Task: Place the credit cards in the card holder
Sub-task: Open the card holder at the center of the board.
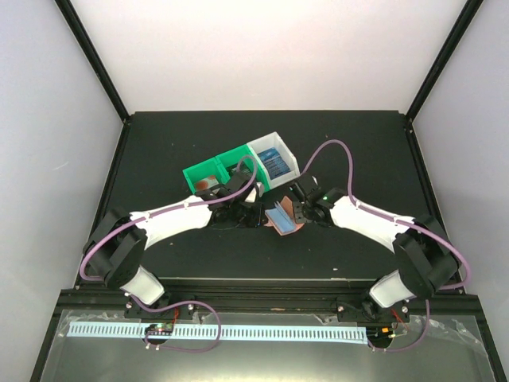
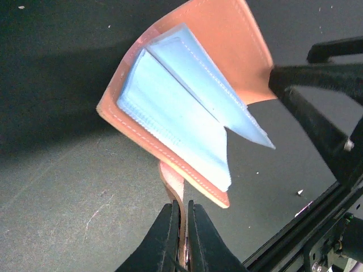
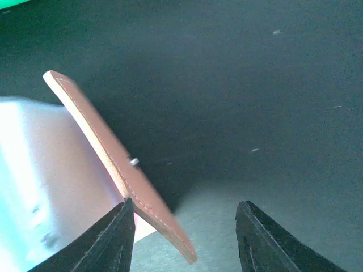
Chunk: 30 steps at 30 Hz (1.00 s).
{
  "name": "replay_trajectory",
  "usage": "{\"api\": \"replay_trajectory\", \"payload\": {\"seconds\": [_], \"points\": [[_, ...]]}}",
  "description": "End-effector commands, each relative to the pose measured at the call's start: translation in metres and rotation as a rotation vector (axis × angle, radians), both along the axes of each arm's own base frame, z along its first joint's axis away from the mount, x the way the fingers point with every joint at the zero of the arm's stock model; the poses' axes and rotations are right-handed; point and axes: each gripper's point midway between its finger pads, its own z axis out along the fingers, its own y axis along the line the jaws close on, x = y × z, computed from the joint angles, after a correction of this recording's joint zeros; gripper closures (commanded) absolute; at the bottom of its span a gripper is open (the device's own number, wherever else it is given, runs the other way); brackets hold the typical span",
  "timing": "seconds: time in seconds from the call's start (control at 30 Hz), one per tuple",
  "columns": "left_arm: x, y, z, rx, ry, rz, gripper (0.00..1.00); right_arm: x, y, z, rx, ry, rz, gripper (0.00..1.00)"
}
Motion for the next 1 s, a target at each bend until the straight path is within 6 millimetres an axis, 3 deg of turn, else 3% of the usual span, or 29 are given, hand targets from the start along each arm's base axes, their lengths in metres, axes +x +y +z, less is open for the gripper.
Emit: {"api": "replay_trajectory", "payload": {"seconds": [0.0, 0.17, 0.3, 0.4, 0.53, 0.67, 0.97], "points": [[0.008, -0.002, 0.024, -0.026, -0.052, -0.007, 0.98, 0.013, -0.033, 0.001, -0.186, -0.049, -0.11, 0.48], [0.006, -0.005, 0.026, -0.037, -0.051, -0.022, 0.98, 0.019, -0.034, 0.019, -0.193, -0.089, -0.122, 0.45], [0.006, -0.007, 0.03, -0.05, -0.054, -0.035, 0.98, 0.014, 0.006, 0.04, 0.008, -0.088, 0.048, 0.44], [0.006, -0.009, 0.034, -0.055, -0.057, -0.044, 0.98, -0.001, 0.04, 0.06, 0.195, -0.072, 0.184, 0.49], [0.006, -0.009, 0.039, -0.058, -0.067, -0.051, 0.98, -0.015, 0.059, 0.07, 0.308, -0.04, 0.274, 0.56], [0.006, -0.009, 0.041, -0.058, -0.076, -0.059, 0.98, -0.027, 0.07, 0.061, 0.342, 0.026, 0.343, 0.58], [0.005, -0.009, 0.036, -0.047, -0.068, -0.065, 0.98, -0.017, 0.059, 0.018, 0.231, 0.094, 0.256, 0.55]]}}
